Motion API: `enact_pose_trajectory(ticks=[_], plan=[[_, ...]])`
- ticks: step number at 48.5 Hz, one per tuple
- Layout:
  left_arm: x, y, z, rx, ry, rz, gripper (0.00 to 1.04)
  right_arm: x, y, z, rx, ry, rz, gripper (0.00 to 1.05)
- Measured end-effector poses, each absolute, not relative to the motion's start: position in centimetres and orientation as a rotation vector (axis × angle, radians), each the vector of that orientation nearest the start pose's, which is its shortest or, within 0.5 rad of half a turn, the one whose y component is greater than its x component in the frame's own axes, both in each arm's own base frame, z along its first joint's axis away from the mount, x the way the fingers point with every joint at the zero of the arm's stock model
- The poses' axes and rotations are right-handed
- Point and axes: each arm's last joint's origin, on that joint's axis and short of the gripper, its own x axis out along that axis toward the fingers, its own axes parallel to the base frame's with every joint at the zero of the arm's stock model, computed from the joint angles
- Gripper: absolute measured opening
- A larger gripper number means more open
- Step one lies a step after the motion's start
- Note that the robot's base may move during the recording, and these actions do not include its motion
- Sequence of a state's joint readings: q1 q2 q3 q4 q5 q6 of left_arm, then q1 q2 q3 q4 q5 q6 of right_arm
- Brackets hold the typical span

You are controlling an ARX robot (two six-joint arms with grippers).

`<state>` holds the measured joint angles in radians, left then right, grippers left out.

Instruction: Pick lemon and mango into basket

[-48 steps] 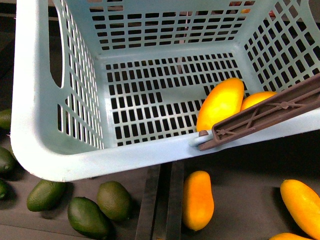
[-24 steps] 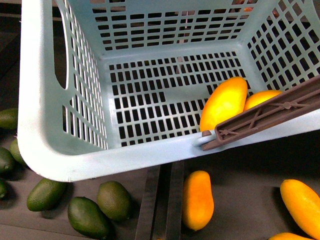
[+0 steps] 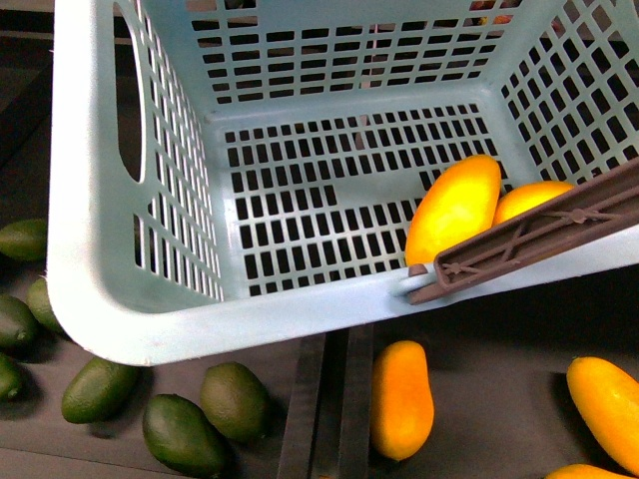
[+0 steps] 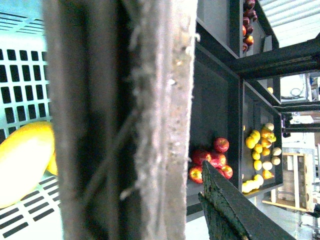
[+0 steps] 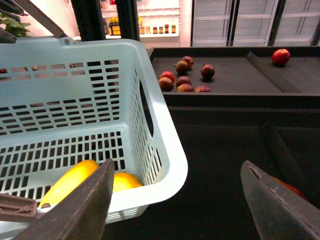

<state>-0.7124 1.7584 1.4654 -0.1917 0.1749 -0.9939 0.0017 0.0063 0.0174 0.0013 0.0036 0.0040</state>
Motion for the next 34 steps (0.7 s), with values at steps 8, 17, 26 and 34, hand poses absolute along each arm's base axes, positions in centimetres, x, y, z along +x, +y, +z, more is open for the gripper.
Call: enact_pose_trajectory(ticks=[8, 17, 26, 34], plan=[[30.05, -27.38, 30.42, -0.782, 0.886, -0.575, 0.29, 9.69, 0.00, 16.91, 0.004, -0.013, -0.004, 0.96], [30.27, -27.27, 30.28, -0.780, 0.875, -0.552, 0.29, 9.68, 0.01, 16.91, 0.004, -0.014, -0.002, 0.96], [30.48, -27.05, 30.26, -0.775, 0.862, -0.538, 0.29, 9.68, 0.00, 16.91, 0.003, -0.014, -0.003, 0.96], [30.53, -27.00, 30.26, -0.773, 0.861, -0.539, 0.29, 9.68, 0.01, 16.90, 0.003, -0.013, -0.002, 0.96]])
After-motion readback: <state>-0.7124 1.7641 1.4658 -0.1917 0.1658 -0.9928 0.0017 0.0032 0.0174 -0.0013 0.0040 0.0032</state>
